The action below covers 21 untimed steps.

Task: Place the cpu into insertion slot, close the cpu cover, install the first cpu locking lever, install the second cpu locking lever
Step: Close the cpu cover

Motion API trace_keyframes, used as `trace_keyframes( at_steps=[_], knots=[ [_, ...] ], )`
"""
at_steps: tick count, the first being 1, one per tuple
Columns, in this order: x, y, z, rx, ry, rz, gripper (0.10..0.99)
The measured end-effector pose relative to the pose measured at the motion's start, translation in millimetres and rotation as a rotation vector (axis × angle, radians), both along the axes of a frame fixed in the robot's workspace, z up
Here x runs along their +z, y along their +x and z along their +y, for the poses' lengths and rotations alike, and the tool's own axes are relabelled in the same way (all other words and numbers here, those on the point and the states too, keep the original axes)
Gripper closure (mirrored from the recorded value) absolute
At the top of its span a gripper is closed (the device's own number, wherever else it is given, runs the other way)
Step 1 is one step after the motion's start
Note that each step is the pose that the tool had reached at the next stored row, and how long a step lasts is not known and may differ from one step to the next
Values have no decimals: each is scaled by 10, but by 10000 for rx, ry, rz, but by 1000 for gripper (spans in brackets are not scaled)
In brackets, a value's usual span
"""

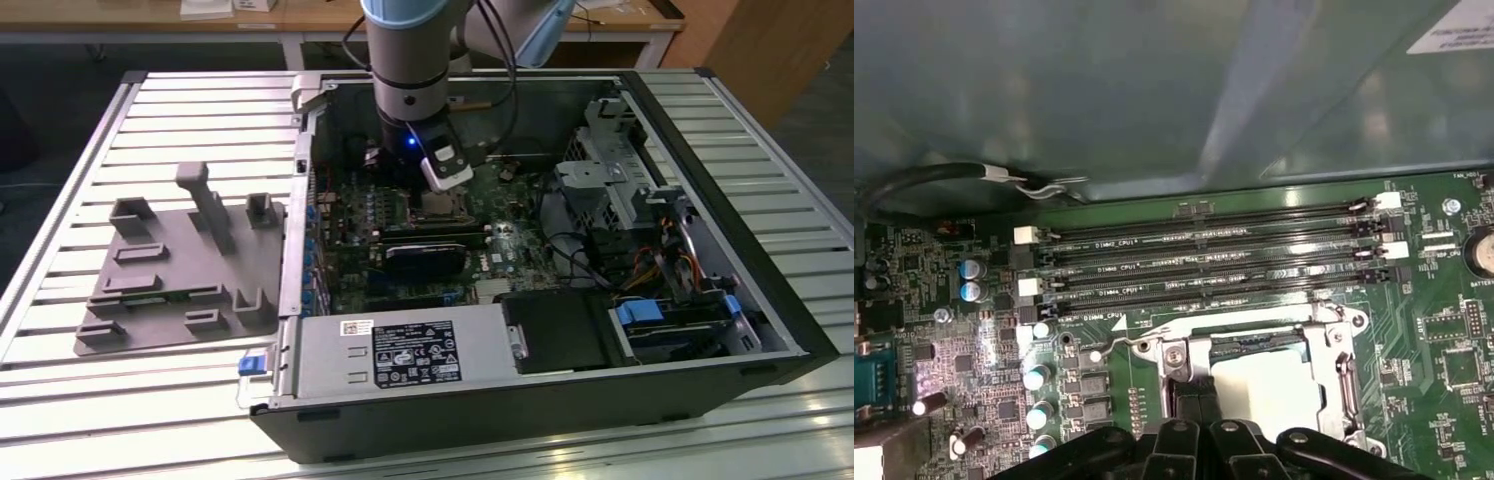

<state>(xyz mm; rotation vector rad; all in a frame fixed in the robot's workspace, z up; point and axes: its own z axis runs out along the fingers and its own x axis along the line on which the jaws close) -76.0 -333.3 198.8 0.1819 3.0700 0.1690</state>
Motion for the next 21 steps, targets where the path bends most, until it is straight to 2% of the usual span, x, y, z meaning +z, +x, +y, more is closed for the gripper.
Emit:
trace_keyframes(
  at_steps=[3, 8, 14, 21],
  knots=[
    [-3, 0, 1, 45, -49, 2, 984],
    [-11, 0, 1, 117, -211, 3, 984],
    [-11, 8, 1, 135, -215, 2, 984],
    [-13, 59, 2, 135, -211, 0, 984]
  ],
)
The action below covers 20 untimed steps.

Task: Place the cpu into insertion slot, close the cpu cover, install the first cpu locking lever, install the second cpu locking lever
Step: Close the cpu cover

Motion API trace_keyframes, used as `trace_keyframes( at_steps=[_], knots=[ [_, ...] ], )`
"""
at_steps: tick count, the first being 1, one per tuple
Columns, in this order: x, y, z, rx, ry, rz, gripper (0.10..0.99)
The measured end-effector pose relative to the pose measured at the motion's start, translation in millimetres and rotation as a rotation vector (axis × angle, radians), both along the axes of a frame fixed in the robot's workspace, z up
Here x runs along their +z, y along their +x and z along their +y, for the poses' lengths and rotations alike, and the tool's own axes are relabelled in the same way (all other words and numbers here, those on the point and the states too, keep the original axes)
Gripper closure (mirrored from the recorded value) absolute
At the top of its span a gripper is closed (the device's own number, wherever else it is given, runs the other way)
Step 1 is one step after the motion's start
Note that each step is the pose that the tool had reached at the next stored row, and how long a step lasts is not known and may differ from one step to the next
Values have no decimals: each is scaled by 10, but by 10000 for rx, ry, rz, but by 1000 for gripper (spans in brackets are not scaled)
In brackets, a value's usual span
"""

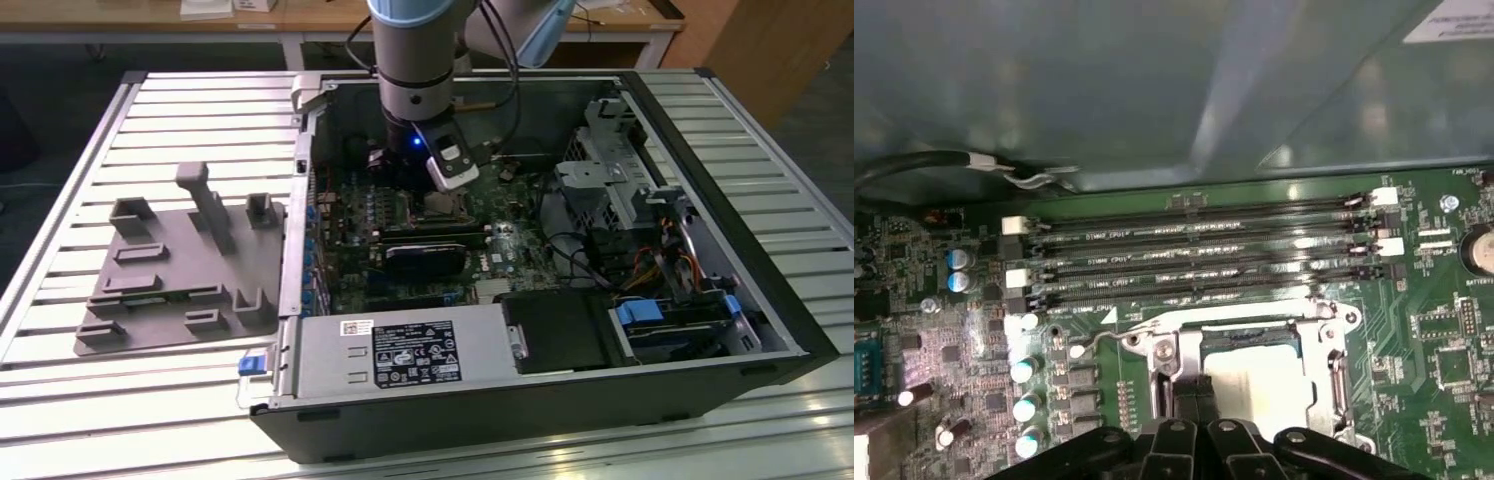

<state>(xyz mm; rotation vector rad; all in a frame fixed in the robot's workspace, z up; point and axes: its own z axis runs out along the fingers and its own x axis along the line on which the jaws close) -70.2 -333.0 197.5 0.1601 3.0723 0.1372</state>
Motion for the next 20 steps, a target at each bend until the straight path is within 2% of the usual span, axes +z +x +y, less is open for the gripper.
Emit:
trace_keyframes(
  at_steps=[6, 14, 20],
  knots=[
    [13, 8, 1, 1, 5, -9, 984],
    [112, 6, -1, 1, -18, 0, 984],
    [132, 6, 0, 1, -222, -17, 984]
  ],
)
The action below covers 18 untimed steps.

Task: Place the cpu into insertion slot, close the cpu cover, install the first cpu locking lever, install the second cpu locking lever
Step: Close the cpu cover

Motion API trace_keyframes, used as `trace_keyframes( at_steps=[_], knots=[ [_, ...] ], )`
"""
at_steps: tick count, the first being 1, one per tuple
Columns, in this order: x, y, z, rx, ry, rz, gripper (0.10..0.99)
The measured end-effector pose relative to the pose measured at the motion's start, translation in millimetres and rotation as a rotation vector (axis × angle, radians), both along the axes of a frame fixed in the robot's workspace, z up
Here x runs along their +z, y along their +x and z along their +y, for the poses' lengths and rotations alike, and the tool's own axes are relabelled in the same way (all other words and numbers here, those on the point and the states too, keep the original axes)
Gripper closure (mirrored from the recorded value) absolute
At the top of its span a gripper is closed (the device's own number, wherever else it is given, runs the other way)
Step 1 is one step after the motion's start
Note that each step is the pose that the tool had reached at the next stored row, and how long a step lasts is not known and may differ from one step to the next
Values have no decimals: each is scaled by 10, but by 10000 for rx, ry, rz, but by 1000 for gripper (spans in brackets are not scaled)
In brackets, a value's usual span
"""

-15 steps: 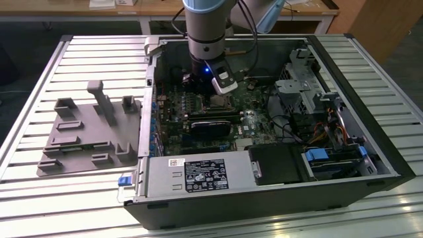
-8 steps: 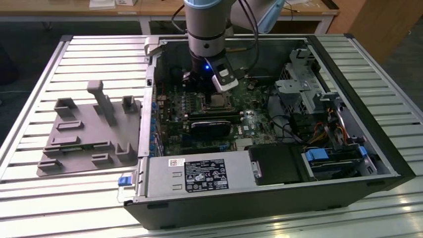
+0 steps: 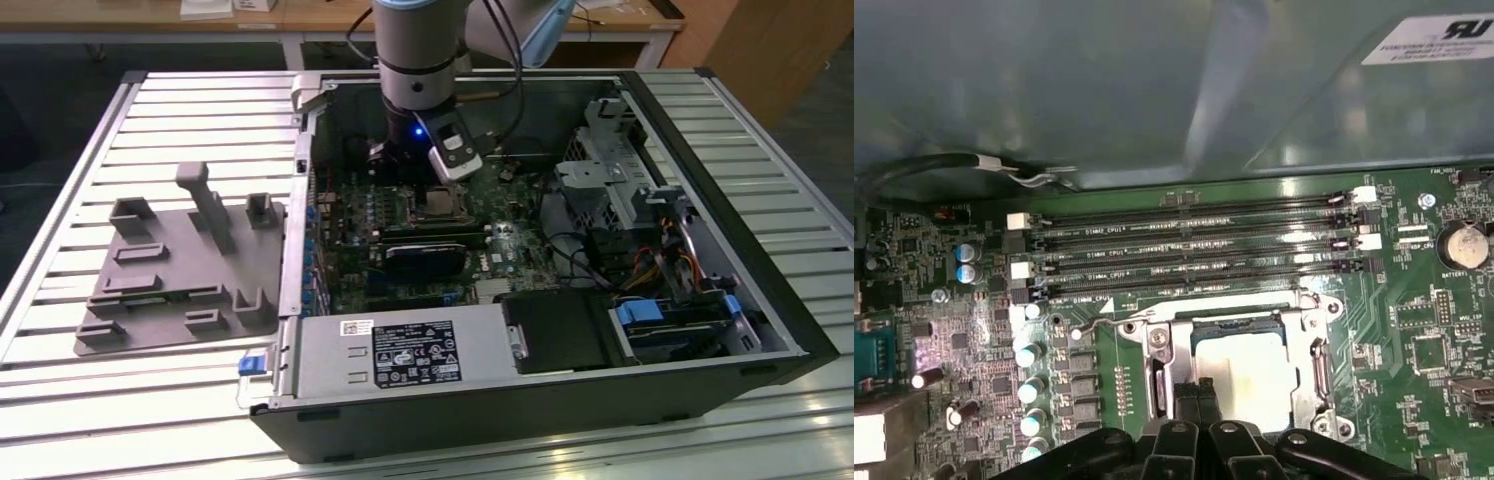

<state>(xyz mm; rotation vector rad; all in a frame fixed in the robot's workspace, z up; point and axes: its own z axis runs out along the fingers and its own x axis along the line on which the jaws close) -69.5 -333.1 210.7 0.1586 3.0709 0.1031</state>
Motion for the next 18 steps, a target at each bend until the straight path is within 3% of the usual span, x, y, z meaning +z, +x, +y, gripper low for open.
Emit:
trace_keyframes(
  at_steps=[6, 14, 18],
  knots=[
    [1, 29, 0, 0, -102, -9, 984],
    [0, 203, 0, 0, -129, -8, 984],
    [1, 210, 0, 0, -129, -9, 984]
  ],
)
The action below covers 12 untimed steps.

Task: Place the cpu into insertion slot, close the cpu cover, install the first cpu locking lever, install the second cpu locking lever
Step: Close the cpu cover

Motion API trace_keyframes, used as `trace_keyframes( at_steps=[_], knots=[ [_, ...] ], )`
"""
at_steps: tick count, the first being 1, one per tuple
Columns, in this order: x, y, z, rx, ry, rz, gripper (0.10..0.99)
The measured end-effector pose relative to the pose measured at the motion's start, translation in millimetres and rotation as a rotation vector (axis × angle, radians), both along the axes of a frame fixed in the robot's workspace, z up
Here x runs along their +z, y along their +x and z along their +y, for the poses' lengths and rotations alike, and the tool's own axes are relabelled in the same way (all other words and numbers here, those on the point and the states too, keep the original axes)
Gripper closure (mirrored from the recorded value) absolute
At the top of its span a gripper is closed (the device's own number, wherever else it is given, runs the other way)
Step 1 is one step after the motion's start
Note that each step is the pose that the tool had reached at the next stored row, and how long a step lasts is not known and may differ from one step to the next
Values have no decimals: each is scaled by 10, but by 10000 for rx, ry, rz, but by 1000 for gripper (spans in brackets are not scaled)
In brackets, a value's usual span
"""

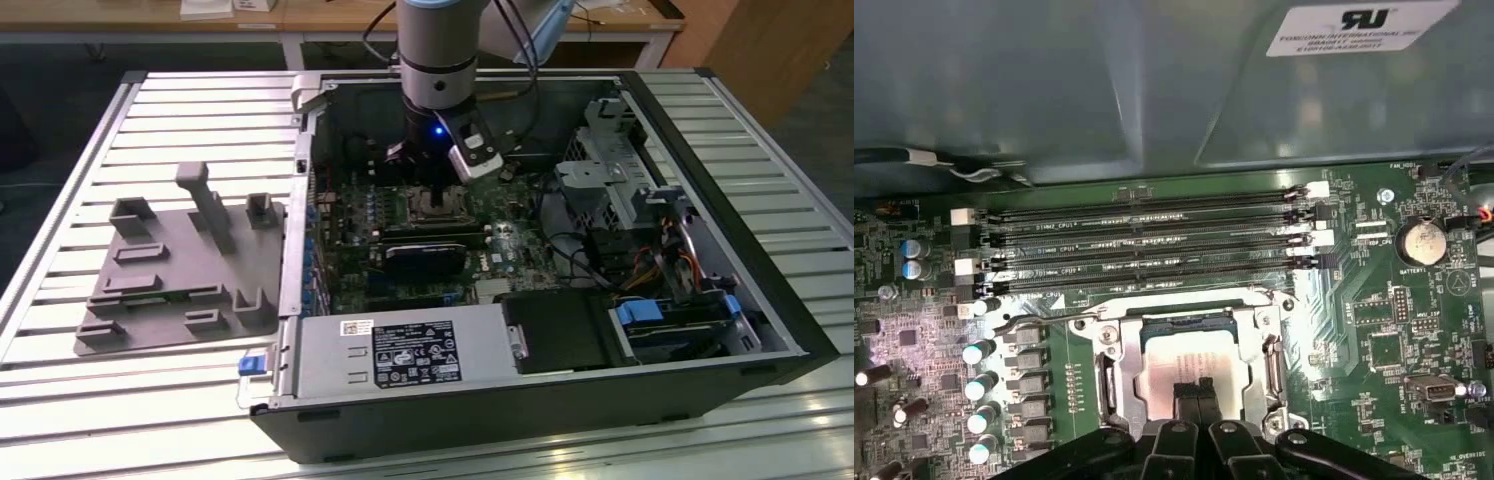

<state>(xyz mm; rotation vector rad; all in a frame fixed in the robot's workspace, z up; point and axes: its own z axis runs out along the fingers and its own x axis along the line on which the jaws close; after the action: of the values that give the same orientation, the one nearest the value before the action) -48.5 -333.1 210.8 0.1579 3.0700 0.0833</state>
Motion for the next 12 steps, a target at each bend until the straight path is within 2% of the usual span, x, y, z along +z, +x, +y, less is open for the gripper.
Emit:
trace_keyframes(
  at_steps=[4, 12],
  knots=[
    [47, 0, 0, 0, 0, 0, 984],
    [226, 0, 0, 0, 1, 0, 984]
  ],
)
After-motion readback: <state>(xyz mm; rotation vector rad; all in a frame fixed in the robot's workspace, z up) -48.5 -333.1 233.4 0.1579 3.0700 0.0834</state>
